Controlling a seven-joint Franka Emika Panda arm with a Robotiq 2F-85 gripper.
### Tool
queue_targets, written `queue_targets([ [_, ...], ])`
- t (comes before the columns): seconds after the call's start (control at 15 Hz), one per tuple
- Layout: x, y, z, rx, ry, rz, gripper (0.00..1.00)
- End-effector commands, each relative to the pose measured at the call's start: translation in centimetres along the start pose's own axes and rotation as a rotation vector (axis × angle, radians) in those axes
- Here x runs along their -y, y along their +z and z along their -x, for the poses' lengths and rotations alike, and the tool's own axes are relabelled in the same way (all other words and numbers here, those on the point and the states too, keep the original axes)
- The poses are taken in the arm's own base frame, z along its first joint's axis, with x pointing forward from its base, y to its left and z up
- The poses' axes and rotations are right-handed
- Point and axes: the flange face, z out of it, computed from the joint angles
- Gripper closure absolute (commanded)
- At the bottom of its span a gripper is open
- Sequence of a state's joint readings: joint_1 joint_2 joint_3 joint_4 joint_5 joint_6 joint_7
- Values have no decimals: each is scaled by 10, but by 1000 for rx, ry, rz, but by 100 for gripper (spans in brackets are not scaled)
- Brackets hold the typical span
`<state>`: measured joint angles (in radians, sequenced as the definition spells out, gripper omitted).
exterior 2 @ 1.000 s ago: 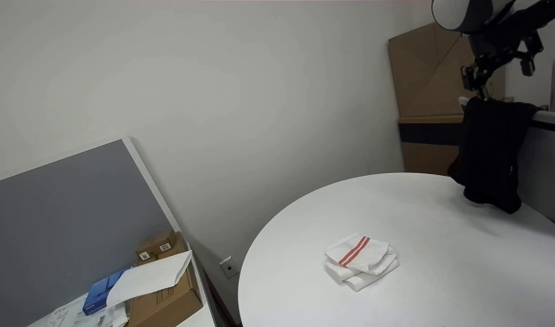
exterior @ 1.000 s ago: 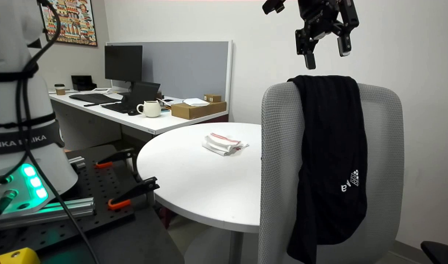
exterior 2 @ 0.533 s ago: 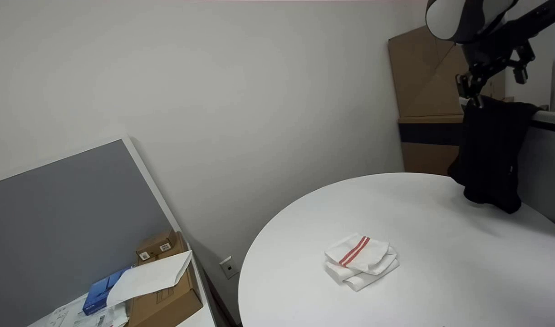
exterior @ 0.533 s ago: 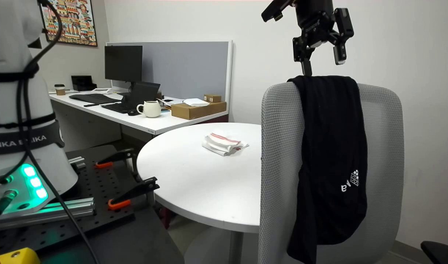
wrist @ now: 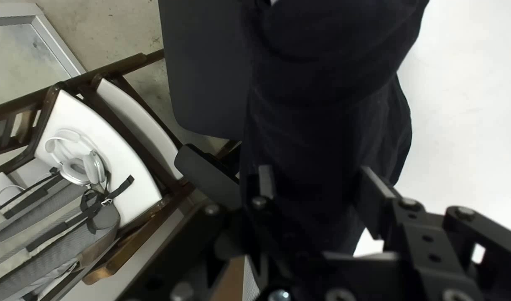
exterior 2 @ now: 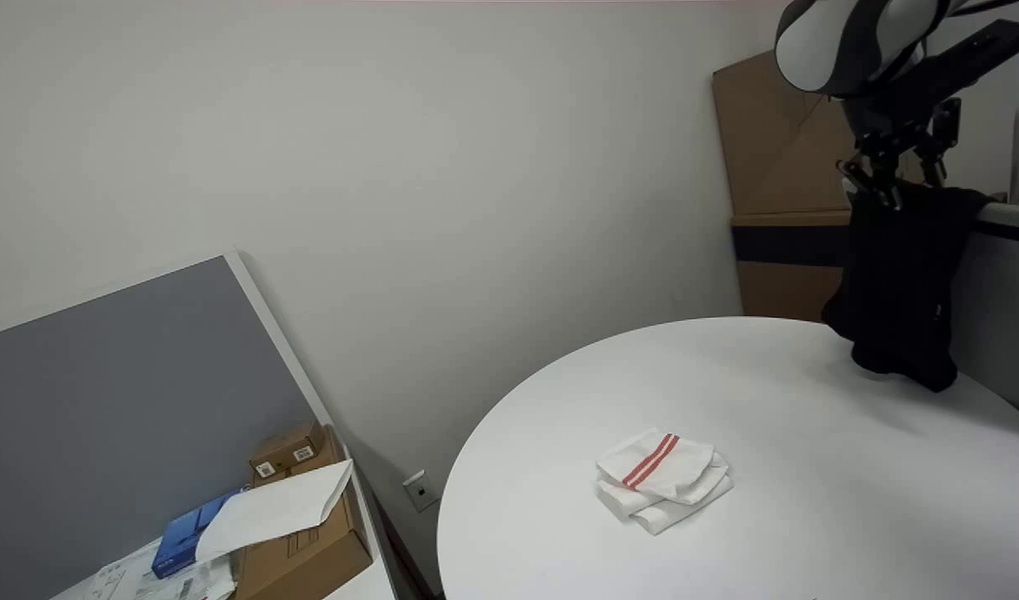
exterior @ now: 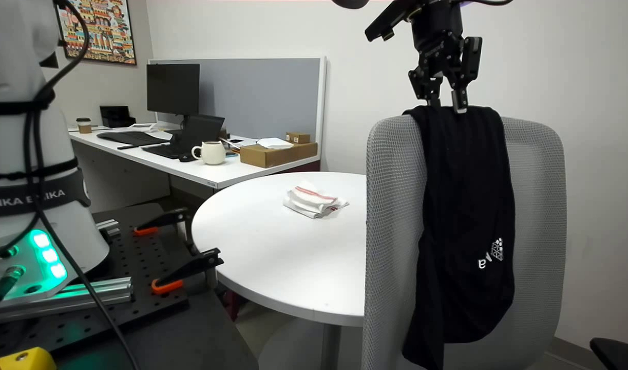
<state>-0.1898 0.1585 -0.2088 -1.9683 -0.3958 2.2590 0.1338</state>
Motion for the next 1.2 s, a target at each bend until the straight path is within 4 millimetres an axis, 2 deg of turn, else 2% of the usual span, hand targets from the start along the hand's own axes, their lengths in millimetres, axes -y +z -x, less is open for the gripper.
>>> queue_targets([
  [0.0, -3, -14, -4, -16, -11, 3, 81],
  [0.13, -5, -19, -4, -26, -8, 0, 96],
  [0.2, -4, -20, -4, -27, -8, -2, 99],
  [0.33, -4, -24, -4, -33, -10, -4, 97],
  [0.53, -5, -32, -3, -34, -14, -23, 100],
  [0.67, -12, -46, -3, -42, -18, -59, 99],
  [0.8, -26, -74, -3, -78, -18, -100, 99],
  [0.93, -44, -114, -5, -135, -8, -120, 99],
  [1.13, -69, -189, -6, -243, 5, -112, 99],
])
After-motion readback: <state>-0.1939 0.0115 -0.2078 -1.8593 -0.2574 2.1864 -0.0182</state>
